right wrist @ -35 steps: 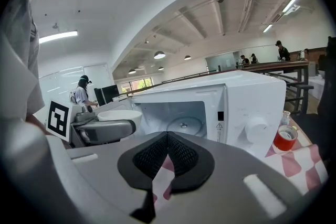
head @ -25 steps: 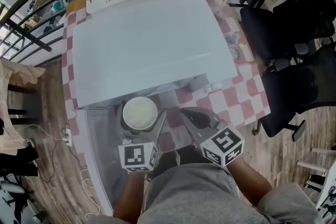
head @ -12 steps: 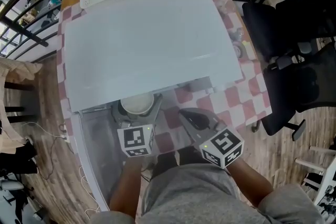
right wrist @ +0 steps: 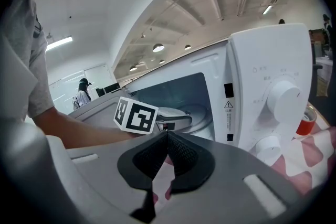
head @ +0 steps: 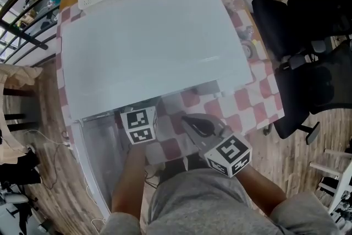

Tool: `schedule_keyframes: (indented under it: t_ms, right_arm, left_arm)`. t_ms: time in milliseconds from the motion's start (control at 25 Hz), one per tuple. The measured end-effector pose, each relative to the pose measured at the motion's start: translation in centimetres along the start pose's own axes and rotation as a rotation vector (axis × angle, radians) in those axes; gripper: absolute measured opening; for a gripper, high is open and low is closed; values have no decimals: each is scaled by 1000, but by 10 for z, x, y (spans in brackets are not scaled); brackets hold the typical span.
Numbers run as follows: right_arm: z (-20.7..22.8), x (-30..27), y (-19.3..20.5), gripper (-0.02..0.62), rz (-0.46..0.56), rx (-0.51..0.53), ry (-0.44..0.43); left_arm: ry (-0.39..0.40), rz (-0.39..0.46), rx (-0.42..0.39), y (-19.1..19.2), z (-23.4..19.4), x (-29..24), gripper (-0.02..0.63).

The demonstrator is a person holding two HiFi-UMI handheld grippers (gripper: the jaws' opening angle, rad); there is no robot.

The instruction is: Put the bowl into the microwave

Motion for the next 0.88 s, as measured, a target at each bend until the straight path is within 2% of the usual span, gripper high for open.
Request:
schedule_keyframes:
  t_ms: [120, 320, 640, 760, 880]
  right_arm:
    - [1, 1, 0, -5, 9, -9, 5]
    - [3, 4, 1, -5, 20, -20, 13]
    - [-1, 5, 1, -5, 26, -17, 11]
    - [-2, 7, 0, -5, 35, -16, 12]
    - [-4, 9, 0, -5, 41, -15, 14]
  left_arm:
    - [-8, -26, 12, 2, -2, -6, 538]
    - [-38, -47, -44, 4, -2, -11, 538]
    - [-111, -25, -73, 5, -6, -16, 538]
    - [-113, -52, -122, 7, -4, -17, 535]
    - [-112, -56, -128, 8, -2, -17, 532]
Point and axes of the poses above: the fingertips, and each gripper's own axes: x backward along the fingers, z to its right, y out of its underside, the point moved 8 cm from there along x, backward along the fingers, and after that the axes turned 6 degrees about -y, right-handed, at the moved point
